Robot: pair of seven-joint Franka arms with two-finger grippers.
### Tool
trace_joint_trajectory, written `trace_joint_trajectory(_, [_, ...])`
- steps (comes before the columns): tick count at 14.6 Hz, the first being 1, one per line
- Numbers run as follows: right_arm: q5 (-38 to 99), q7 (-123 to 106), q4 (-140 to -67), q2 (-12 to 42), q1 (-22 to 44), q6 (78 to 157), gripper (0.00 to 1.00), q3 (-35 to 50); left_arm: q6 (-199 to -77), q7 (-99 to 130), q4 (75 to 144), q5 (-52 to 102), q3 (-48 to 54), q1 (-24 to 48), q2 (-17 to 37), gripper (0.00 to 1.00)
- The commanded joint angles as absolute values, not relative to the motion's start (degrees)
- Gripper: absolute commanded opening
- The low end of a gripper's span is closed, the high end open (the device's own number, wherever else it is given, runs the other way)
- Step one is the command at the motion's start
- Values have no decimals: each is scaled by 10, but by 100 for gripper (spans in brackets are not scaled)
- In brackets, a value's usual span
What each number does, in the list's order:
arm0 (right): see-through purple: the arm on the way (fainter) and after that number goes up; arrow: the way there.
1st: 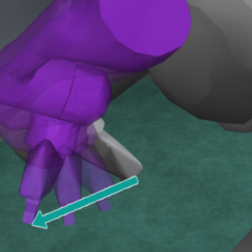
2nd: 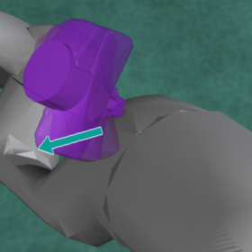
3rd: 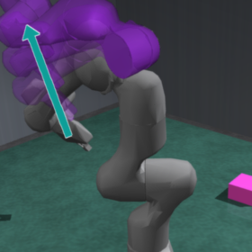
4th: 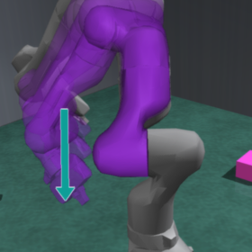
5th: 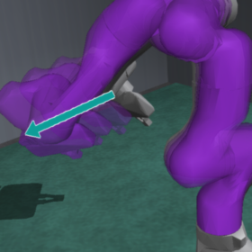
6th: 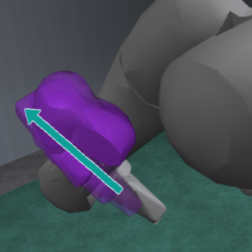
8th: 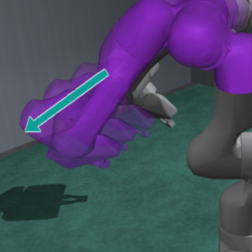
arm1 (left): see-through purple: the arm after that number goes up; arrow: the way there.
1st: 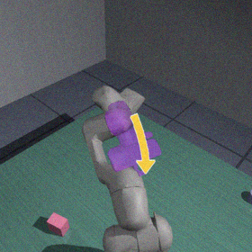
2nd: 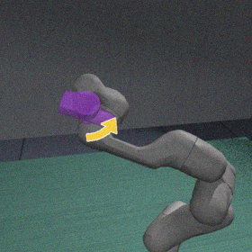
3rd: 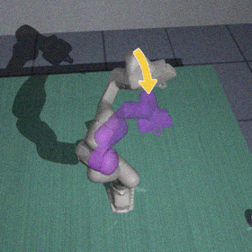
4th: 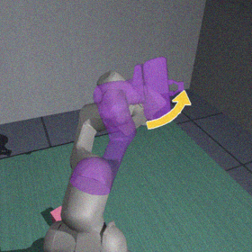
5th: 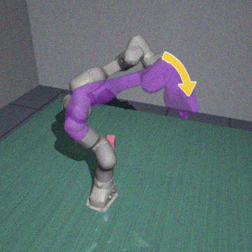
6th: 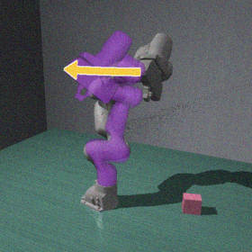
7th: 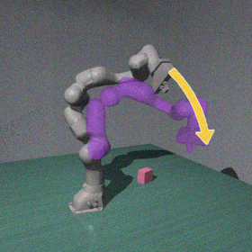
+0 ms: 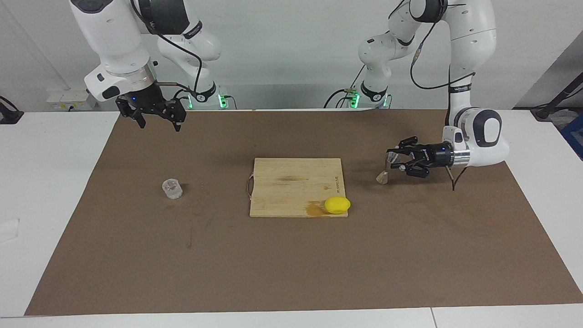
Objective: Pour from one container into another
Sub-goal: 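Lift and carry the steel cup with the left gripper onto the cutting board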
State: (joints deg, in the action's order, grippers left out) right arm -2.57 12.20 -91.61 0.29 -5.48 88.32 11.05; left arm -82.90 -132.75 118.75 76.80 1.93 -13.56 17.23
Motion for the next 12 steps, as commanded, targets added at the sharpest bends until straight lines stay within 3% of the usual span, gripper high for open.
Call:
trace_joint_trajectory(1, [-11,108,-929,-10,-62,881,100,112,-885,-1326,1258,826,11,-72,117,45])
trace_joint_trajectory(4, [-11,108,-929,-9,-66,885,100,112,-935,-1326,1283,905,11,4,110,46])
trace_joint_trajectory(12, [-11,177,-930,-4,-67,919,100,112,-1141,-1351,1266,1122,11,212,132,49])
